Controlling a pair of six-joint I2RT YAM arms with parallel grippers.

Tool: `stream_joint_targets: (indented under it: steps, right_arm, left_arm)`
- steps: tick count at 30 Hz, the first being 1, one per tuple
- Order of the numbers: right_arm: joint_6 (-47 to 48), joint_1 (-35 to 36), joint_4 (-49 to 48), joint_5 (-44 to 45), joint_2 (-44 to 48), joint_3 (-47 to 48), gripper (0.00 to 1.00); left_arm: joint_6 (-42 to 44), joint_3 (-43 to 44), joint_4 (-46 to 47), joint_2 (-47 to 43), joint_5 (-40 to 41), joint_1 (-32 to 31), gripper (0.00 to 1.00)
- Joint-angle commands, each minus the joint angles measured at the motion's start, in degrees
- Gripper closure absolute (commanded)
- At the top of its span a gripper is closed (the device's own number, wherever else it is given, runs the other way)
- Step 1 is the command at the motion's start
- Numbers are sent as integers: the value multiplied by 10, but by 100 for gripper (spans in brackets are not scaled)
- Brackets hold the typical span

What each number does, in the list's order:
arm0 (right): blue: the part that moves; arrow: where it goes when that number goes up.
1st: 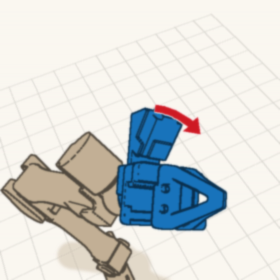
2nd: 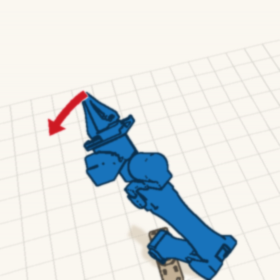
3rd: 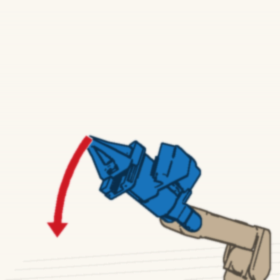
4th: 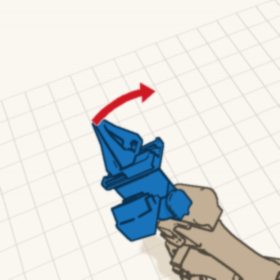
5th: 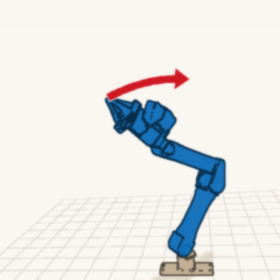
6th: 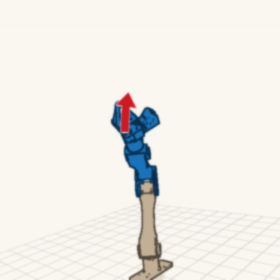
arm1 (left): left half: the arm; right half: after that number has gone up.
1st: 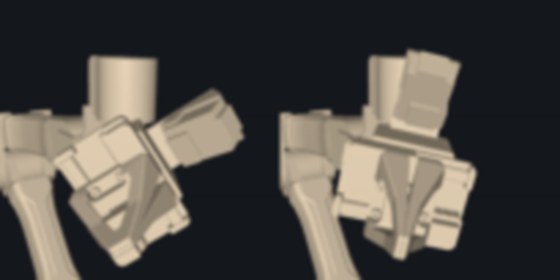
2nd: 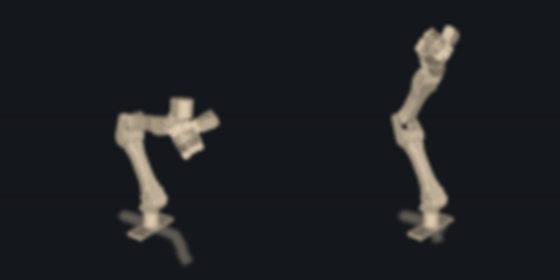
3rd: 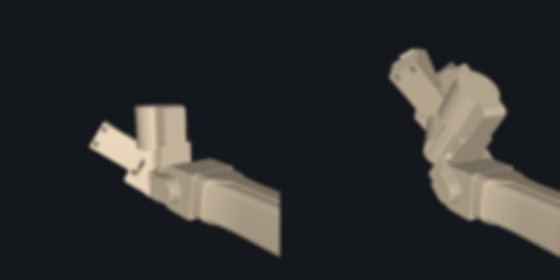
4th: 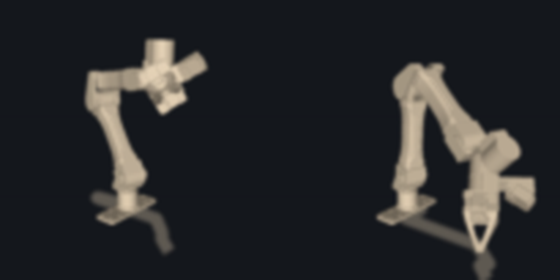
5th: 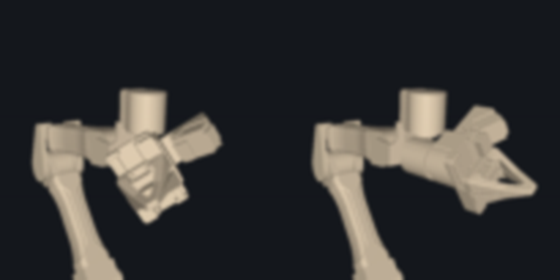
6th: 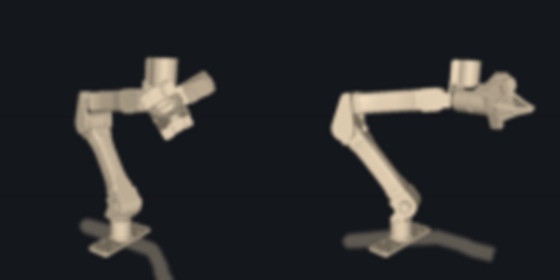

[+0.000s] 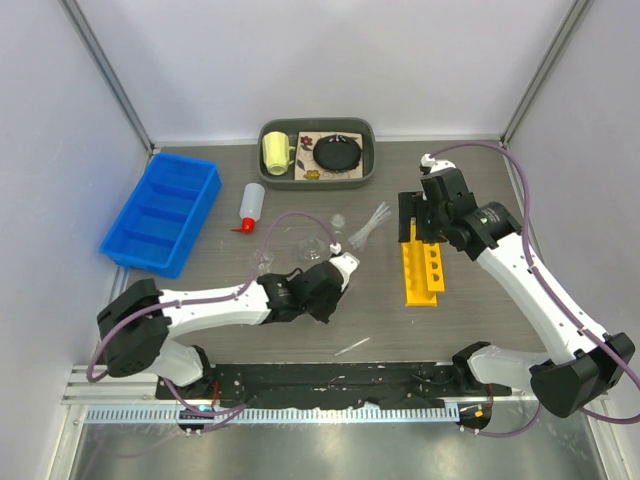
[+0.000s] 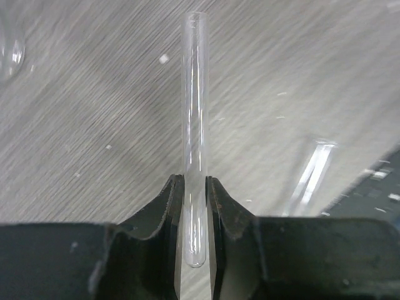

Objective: Organize the chemistry lab equipment

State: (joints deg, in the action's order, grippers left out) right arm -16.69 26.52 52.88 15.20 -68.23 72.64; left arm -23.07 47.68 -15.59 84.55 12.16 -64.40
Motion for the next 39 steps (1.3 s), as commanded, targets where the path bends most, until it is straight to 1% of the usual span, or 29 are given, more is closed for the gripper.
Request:
stream_joint_targets:
  steps: [1,2,5,7,8,9,10,14,19,24,28,30,35,38,39]
  right_arm:
    - [0,3,13,-128,21,27,14]
    - [0,3,14,-145,26,24,14]
    - [5,2,20,-262,40,14,14]
    - [16,4,29,-313,47,2,14]
    - [18,3,34,-362,49,-2,14]
    - [20,2,38,-382,50,-6,15]
    - [20,3,41,-417,60,-14,15]
    - [10,2,35,-485,101,-38,17]
    - [-15,3,31,-539,143,-77,18]
    - [-59,2,10,-590,181,-105,19]
    - [-79,2,-9,-606,203,-126,21]
    - [-87,3,-11,-609,212,-127,24]
    - [-85,3,-1,-611,222,-129,28]
    - [-84,2,2,-612,223,-133,37]
    - [-86,3,-3,-612,224,-135,42]
  left_arm:
    - [49,51,-10,-76,-113,-1,91]
    - [51,53,-10,-87,-148,-1,91]
    - [65,54,-2,-127,-189,-1,89]
    - [70,51,6,-153,-237,0,87]
    - [69,50,17,-160,-254,0,86]
    - [68,45,23,-167,-289,0,87]
    - [61,42,39,-178,-303,0,86]
    - [51,13,82,-210,-340,0,86]
    - [33,-21,143,-237,-383,11,86]
    - [24,-44,184,-247,-396,15,86]
    - [24,-48,206,-243,-411,20,86]
    - [25,-47,212,-239,-417,23,86]
    - [24,-47,220,-236,-423,32,86]
    - [18,-51,232,-236,-435,35,86]
    - [18,-51,232,-236,-435,35,86]
